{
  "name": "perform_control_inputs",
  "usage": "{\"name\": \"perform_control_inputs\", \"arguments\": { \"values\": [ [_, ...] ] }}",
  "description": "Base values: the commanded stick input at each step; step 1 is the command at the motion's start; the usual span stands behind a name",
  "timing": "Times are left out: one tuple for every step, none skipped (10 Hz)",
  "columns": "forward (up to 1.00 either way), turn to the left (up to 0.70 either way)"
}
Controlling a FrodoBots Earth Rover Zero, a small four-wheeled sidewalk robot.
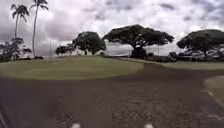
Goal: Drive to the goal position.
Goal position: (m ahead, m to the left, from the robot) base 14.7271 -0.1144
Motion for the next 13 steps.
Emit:
{"name": "perform_control_inputs", "arguments": {
  "values": [
    [0.7, -0.35],
    [0.7, -0.16],
    [0.7, -0.09],
    [0.7, -0.02],
    [0.7, 0.0],
    [0.7, 0.0],
    [0.7, 0.0],
    [0.7, 0.0],
    [0.7, 0.0],
    [0.7, 0.0],
    [0.7, 0.0],
    [0.7, 0.0],
    [0.7, 0.0]
  ]
}}
